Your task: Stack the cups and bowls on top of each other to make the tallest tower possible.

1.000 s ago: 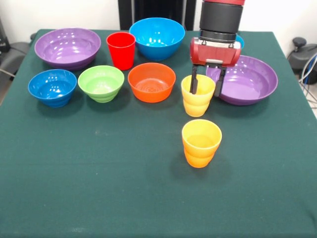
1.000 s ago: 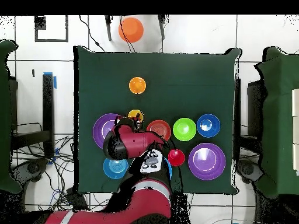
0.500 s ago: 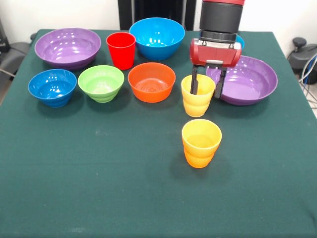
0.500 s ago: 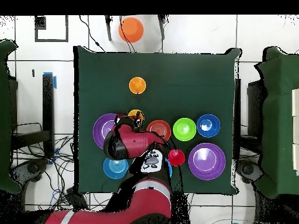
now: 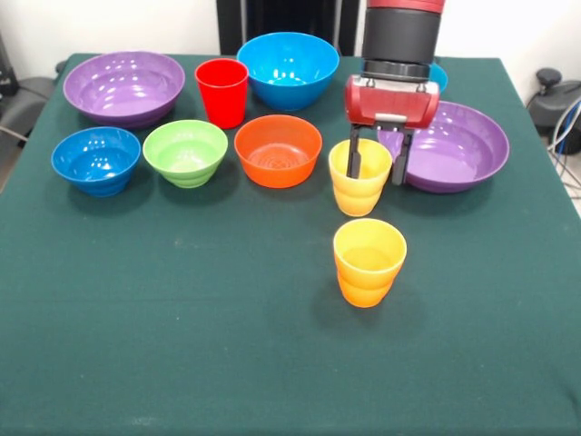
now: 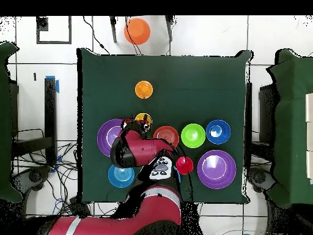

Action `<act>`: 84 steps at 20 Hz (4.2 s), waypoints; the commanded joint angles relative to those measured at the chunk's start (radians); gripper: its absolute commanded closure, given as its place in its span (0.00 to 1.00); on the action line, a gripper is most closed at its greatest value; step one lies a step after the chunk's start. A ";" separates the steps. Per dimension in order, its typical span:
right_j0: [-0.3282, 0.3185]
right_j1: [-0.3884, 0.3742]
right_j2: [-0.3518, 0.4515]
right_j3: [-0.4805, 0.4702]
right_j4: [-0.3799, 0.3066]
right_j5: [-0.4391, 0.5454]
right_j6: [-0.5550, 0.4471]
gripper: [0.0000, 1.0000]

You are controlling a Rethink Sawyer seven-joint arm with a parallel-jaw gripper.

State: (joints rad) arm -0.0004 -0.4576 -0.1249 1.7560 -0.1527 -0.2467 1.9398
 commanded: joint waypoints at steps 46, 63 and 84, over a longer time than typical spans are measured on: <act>-0.136 -0.095 0.198 0.046 -0.023 0.136 0.111 1.00; -0.349 -0.193 0.388 0.046 -0.061 0.366 -0.022 1.00; -0.546 -0.075 0.613 -0.166 -0.114 0.594 -0.180 1.00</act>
State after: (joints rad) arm -0.5196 -0.6032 0.3497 1.6933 -0.1840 0.1947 1.9398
